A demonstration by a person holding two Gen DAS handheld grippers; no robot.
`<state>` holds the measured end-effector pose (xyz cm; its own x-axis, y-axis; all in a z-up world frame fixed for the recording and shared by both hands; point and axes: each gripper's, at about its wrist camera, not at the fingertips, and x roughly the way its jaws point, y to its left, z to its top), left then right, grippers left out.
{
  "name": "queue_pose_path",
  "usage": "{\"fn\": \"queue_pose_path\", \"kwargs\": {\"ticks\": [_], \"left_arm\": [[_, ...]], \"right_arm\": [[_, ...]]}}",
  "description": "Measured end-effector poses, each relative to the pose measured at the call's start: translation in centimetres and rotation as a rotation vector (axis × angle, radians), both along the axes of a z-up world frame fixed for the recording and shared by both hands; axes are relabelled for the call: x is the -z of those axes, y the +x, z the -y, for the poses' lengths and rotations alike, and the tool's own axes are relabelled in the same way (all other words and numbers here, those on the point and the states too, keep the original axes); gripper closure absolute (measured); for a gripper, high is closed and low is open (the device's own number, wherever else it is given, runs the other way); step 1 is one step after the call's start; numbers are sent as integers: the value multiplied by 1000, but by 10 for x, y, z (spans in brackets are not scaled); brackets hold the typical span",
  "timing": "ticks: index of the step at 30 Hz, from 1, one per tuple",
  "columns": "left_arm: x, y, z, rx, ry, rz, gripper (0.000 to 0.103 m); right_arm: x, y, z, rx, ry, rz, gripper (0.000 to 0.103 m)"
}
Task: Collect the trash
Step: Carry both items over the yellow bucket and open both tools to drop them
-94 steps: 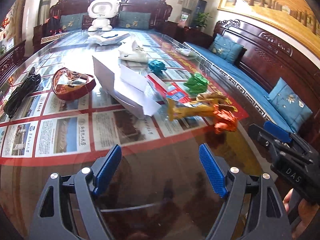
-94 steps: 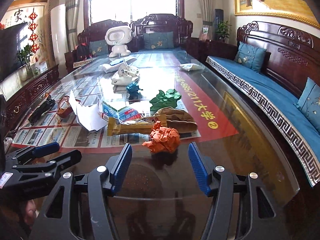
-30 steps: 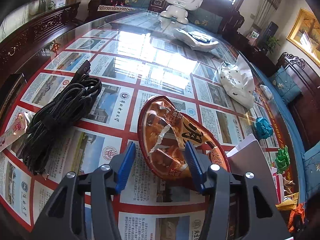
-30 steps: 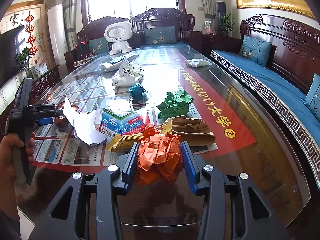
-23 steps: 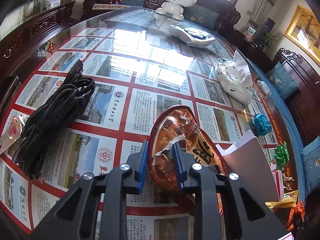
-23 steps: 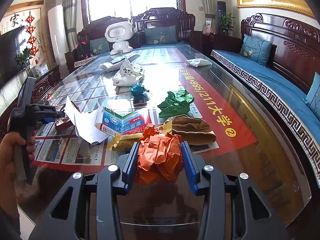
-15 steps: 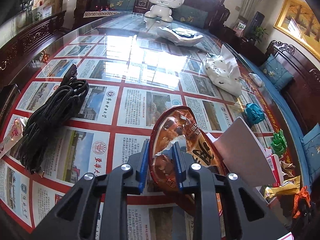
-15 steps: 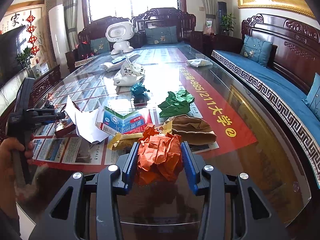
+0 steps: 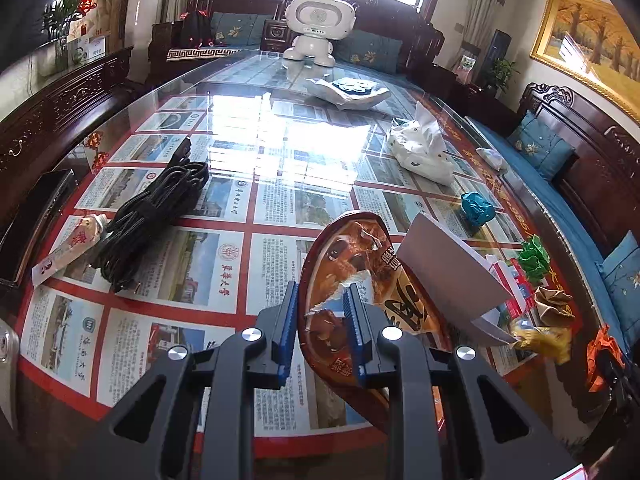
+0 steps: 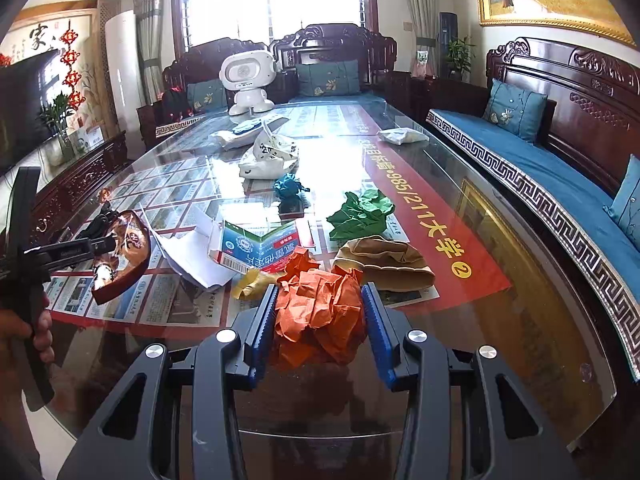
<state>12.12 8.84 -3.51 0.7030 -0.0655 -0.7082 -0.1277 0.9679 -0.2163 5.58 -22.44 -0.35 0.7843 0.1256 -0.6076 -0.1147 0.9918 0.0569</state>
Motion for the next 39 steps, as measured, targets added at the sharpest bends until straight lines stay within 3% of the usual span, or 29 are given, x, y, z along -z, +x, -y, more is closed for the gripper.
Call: {"fn": "queue_pose_path", "kwargs": {"ticks": [5,11,19,27,33,39], "left_arm": [[-7,-24,-2,-10,23,23,80],[-18,-57,13,62,-1,49,79],[-21,-98,71,265,-52,62,79],[-10,-138,149,508,-60,46,79],[1,-176,200,662,-63,30,79],[19,-210,246,784,-29,-6,79]], "right_arm": [[1,-6,2,7,6,-3,62],[-12,-23,0,-7,2,30,62],[-19,-58,7,0,19,46,62],[-18,-138,34,69,19,44,62],[6,-209,68,201,-24,-17,61],[61,-253,93,295,-25,-175,61]]}}
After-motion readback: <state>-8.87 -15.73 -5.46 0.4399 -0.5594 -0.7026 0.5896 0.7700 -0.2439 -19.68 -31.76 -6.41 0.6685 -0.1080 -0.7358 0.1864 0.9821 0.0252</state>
